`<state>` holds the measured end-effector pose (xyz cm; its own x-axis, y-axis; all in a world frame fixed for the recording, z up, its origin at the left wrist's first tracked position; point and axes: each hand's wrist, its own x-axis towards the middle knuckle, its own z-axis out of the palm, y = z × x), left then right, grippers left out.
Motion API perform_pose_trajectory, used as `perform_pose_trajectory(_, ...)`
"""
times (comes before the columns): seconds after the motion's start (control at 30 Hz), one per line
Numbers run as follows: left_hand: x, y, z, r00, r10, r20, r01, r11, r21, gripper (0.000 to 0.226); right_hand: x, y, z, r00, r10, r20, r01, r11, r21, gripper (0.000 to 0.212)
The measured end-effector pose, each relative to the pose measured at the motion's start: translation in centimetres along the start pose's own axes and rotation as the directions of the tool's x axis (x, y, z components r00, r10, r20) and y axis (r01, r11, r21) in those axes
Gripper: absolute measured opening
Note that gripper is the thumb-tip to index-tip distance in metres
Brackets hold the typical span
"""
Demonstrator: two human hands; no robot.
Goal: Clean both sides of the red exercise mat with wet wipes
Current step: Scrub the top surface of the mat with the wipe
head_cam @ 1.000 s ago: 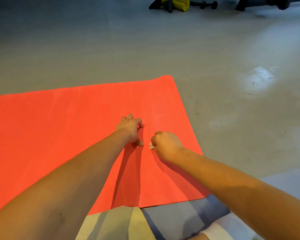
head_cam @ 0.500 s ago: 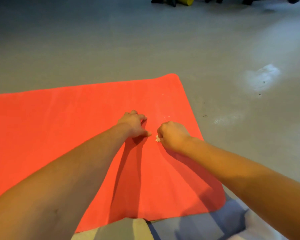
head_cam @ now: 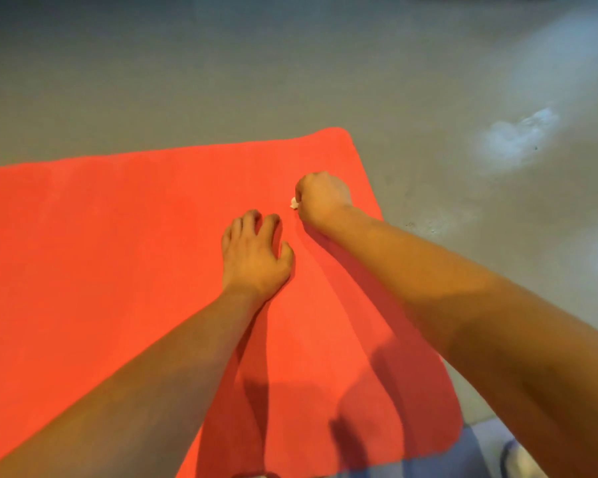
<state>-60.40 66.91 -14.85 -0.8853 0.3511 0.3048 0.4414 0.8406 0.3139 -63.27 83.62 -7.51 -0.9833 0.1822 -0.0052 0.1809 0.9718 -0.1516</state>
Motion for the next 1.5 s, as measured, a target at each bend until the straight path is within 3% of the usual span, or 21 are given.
perform_pose_trajectory(0.13,1.3,-0.3,0.1,1.000,-0.008,-0.003,0.008,1.000,0.020,0.044,-1.0,0.4,0.0,0.999,-0.041,0.005,0.041,0.999,-0.008,0.020)
perform_pose_trajectory(0.3,3.5,-0.6,0.7,1.000,0.011,0.010,-0.011,1.000,0.026,0.044,-3.5,1.7,1.3,0.979,-0.206,-0.006,0.205,0.976,-0.070,0.021)
perform_pose_trajectory(0.43,4.1,-0.7,1.2,0.998,0.050,0.037,-0.051,0.998,0.028,0.051,0.6,1.9,1.4,0.987,-0.149,-0.057,0.150,0.989,0.006,0.018)
perform_pose_trajectory(0.73,4.4,-0.6,1.2,0.996,0.055,0.068,-0.058,0.998,0.037,0.054,11.5,1.0,-0.1,0.997,-0.030,-0.065,0.028,0.999,-0.032,0.023)
perform_pose_trajectory(1.0,4.7,-0.5,1.2,0.991,0.078,0.113,-0.083,0.996,0.040,0.058,6.3,2.1,1.9,0.963,-0.247,-0.110,0.230,0.962,-0.144,0.022)
perform_pose_trajectory(1.13,4.7,-0.6,1.4,0.990,0.081,0.114,-0.088,0.994,0.060,0.059,8.9,2.3,1.9,0.968,-0.207,-0.144,0.192,0.975,-0.111,0.022)
perform_pose_trajectory(1.33,4.7,-0.6,1.4,0.991,0.084,0.100,-0.091,0.993,0.069,0.063,16.3,1.8,0.2,0.993,-0.078,-0.084,0.066,0.988,-0.140,0.021)
perform_pose_trajectory(1.5,4.8,-0.5,1.2,0.991,0.078,0.105,-0.086,0.994,0.069,0.064,15.3,2.1,0.0,0.991,-0.108,-0.073,0.098,0.987,-0.125,0.022)
